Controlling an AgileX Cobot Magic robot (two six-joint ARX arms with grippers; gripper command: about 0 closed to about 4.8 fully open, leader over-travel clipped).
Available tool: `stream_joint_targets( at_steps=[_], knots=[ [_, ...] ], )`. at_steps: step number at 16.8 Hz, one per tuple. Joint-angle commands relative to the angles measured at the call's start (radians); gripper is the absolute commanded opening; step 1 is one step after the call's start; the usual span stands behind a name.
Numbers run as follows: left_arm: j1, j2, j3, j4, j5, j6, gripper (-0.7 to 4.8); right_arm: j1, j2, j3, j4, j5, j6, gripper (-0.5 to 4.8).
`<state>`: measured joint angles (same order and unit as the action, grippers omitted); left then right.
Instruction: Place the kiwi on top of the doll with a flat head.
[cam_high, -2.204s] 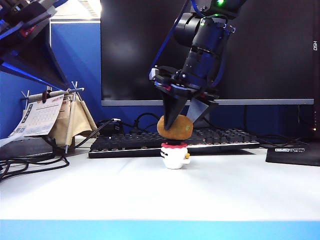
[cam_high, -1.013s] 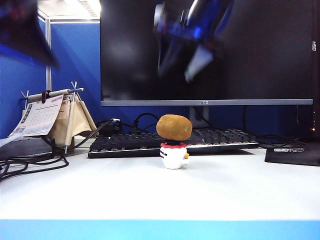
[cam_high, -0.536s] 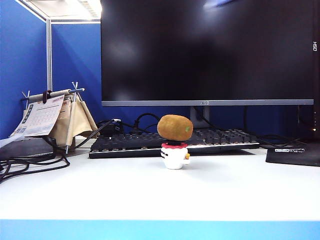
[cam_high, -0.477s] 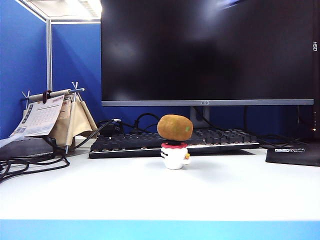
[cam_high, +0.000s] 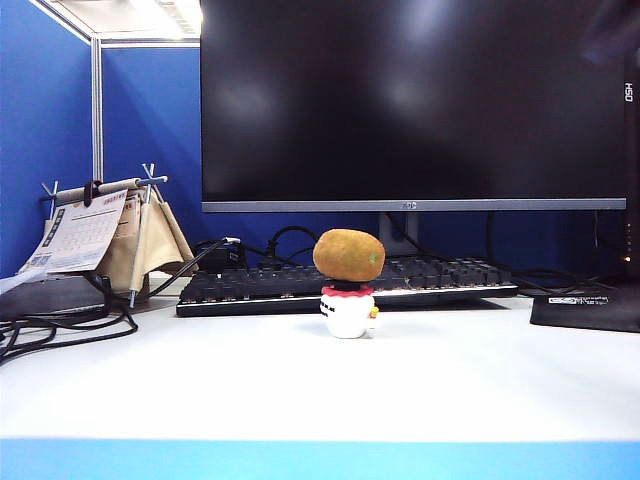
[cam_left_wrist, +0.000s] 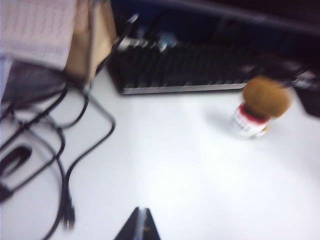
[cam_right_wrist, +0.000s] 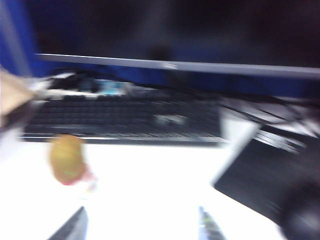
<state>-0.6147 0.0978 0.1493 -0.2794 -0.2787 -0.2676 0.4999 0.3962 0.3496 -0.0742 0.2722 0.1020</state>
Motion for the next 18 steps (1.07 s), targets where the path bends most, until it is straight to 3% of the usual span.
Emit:
stream_joint_targets(
  at_steps=[1, 7, 10, 12, 15, 16, 18],
  knots=[
    [0.0, 0.0, -0.039, 0.02, -0.016, -0.01, -0.03, 0.001, -0.092, -0.089, 0.024, 0.071, 0.003, 2.68],
    [0.0, 0.0, -0.063, -0.165, 0.051, 0.009, -0.03, 0.001, -0.127, -0.27, 0.019, 0.065, 0.012, 2.63],
    [0.0, 0.0, -0.064, -0.168, 0.181, 0.009, -0.04, 0.001, -0.127, -0.326, 0.018, -0.017, 0.087, 2.6],
    [0.0, 0.0, -0.065, -0.166, 0.212, 0.005, -0.03, 0.001, -0.125, -0.349, -0.021, -0.103, 0.09, 2.52],
    [0.0, 0.0, -0.067, -0.158, 0.211, 0.002, -0.04, 0.001, -0.125, -0.349, -0.058, -0.148, 0.09, 2.28],
    [0.0, 0.0, -0.067, -0.159, 0.209, 0.0, -0.04, 0.001, -0.125, -0.349, -0.055, -0.147, 0.09, 2.14],
    [0.0, 0.0, -0.067, -0.156, 0.212, -0.002, -0.04, 0.001, -0.125, -0.349, -0.056, -0.148, 0.09, 1.1]
  ],
)
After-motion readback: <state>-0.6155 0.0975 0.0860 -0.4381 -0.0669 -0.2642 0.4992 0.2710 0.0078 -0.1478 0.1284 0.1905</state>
